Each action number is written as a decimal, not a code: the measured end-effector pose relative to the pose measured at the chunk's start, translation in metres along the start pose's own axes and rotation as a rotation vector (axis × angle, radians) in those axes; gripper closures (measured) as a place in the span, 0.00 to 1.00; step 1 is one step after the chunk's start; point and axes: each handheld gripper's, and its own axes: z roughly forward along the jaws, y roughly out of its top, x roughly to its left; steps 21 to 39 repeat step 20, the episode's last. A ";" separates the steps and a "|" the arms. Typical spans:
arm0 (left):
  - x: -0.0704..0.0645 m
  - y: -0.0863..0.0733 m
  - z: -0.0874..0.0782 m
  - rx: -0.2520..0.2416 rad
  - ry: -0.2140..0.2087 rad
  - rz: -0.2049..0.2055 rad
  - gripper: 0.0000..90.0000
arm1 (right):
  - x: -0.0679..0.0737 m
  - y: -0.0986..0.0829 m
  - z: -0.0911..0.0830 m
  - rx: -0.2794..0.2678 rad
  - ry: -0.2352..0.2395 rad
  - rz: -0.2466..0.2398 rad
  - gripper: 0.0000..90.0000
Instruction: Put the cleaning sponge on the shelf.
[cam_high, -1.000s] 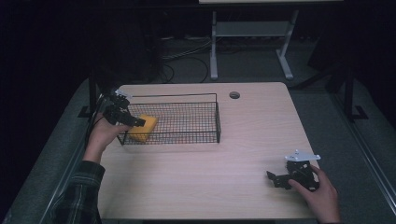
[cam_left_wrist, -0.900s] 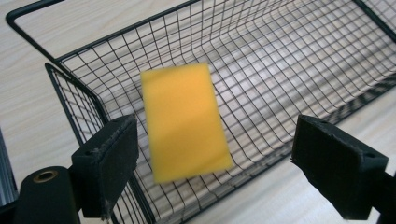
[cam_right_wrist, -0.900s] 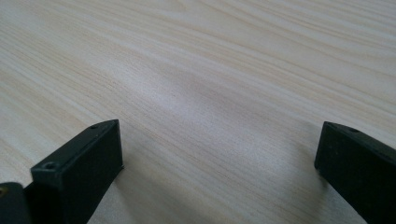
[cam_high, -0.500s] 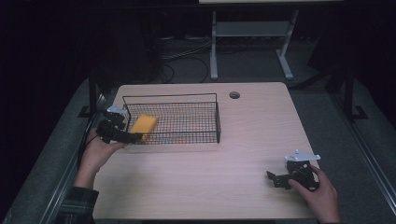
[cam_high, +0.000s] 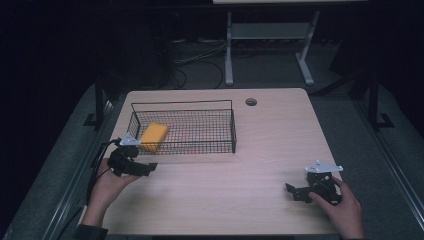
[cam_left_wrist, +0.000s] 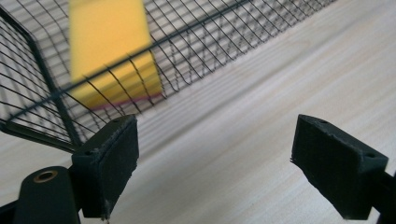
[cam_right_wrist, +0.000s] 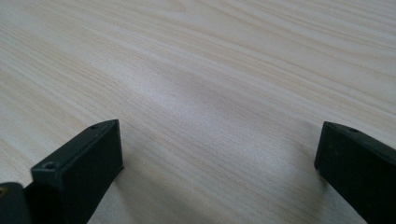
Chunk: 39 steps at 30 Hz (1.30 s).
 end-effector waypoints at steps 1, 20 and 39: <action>-0.002 -0.005 0.002 0.000 0.000 0.002 0.16 | 0.000 0.000 0.000 0.000 0.000 0.000 0.00; -0.020 -0.061 0.029 0.029 -0.017 0.043 0.16 | 0.000 0.000 0.000 0.000 0.000 0.000 0.00; -0.020 -0.061 0.029 0.029 -0.017 0.043 0.16 | 0.000 0.000 0.000 0.000 0.000 0.000 0.00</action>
